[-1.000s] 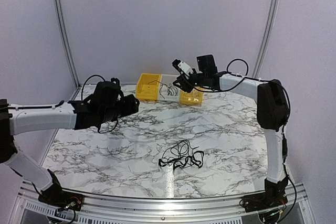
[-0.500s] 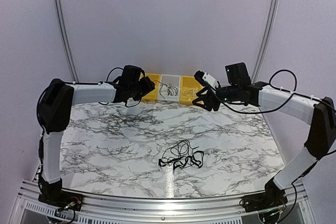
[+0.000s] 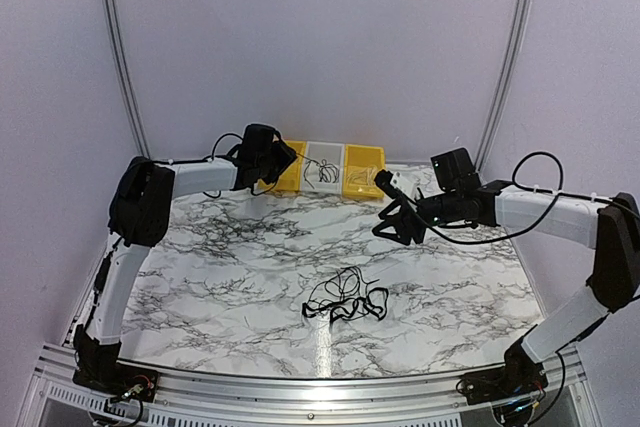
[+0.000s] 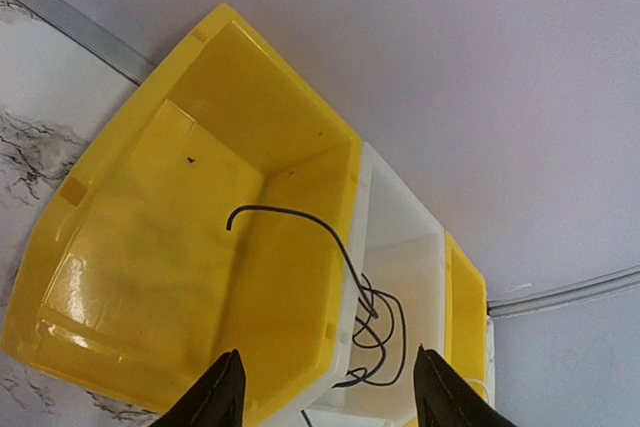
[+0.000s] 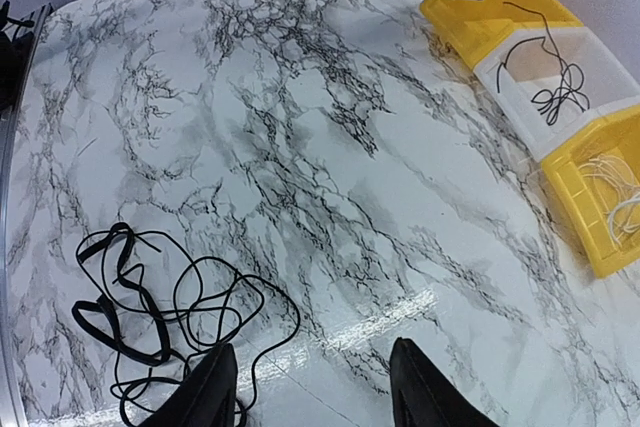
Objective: Untangle the cables
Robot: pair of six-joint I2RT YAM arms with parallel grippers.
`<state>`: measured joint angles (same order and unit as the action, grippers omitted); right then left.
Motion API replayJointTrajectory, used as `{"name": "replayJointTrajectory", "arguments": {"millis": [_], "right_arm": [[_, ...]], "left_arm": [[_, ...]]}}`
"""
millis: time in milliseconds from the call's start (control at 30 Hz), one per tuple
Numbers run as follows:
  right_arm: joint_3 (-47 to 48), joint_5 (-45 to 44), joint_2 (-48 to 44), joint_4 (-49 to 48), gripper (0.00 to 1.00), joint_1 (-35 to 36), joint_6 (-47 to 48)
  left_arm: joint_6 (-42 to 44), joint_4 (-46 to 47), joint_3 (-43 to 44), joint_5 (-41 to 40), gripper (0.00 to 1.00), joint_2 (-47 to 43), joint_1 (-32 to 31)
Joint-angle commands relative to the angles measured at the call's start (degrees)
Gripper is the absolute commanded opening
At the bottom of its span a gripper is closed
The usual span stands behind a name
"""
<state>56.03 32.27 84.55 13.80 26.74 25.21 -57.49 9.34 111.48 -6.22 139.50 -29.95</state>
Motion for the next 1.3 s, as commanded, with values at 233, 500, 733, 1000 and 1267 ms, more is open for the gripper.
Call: {"name": "replayJointTrajectory", "arguments": {"millis": [233, 500, 733, 1000, 1267], "right_arm": [[2.63, 4.92, 3.65, 2.81, 0.52, -0.29, 2.61], [3.46, 5.71, 5.16, 4.64, 0.52, -0.29, 4.05], [3.96, 7.53, 7.55, 5.56, 0.52, -0.29, 3.72], [4.1, 7.36, 8.47, 5.63, 0.52, -0.29, 3.98], [4.26, 7.45, 8.87, 5.91, 0.52, -0.2, 4.14]], "left_arm": [[-7.86, 1.49, 12.4, -3.48, 0.52, 10.49, 0.51], [-8.46, 2.07, 14.21, -6.52, 0.53, 12.72, 1.32], [-8.07, 3.97, 21.52, -8.89, 0.51, 18.0, 1.78], [-7.18, 8.74, 23.34, -7.65, 0.08, 20.12, 1.92], [2.54, 14.66, 24.52, -2.62, 0.0, 19.12, 0.86]]}}
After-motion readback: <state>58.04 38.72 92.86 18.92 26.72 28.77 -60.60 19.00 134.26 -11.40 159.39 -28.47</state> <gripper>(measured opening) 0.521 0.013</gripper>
